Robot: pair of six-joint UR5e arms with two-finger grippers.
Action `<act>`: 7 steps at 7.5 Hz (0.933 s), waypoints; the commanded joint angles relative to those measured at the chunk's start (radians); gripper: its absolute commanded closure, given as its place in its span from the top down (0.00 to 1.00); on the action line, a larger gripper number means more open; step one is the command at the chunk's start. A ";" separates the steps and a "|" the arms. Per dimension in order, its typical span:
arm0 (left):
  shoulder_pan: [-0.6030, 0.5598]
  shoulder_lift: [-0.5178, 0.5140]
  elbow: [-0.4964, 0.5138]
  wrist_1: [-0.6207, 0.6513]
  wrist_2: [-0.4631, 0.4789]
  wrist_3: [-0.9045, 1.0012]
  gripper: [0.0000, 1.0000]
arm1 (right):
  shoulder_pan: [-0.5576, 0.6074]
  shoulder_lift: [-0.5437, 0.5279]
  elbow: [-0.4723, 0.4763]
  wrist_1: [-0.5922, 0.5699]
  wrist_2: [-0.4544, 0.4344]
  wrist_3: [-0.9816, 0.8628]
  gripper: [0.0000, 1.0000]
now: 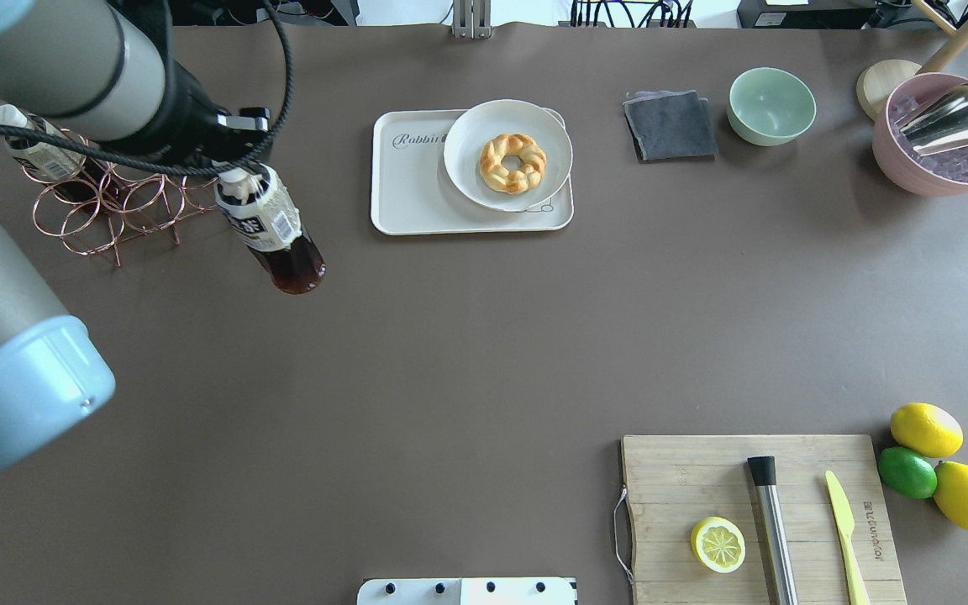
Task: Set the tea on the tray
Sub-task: 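Lift the tea bottle from the rack with the left gripper toward table center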
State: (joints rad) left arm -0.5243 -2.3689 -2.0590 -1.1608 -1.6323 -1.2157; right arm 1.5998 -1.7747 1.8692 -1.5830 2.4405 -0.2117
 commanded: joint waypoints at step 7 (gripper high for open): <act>0.193 -0.029 0.059 -0.013 0.120 -0.062 0.00 | -0.011 -0.002 -0.002 0.000 0.009 0.000 1.00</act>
State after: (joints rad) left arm -0.3368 -2.3977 -2.0021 -1.1643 -1.5130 -1.2739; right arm 1.5893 -1.7749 1.8687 -1.5831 2.4490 -0.2117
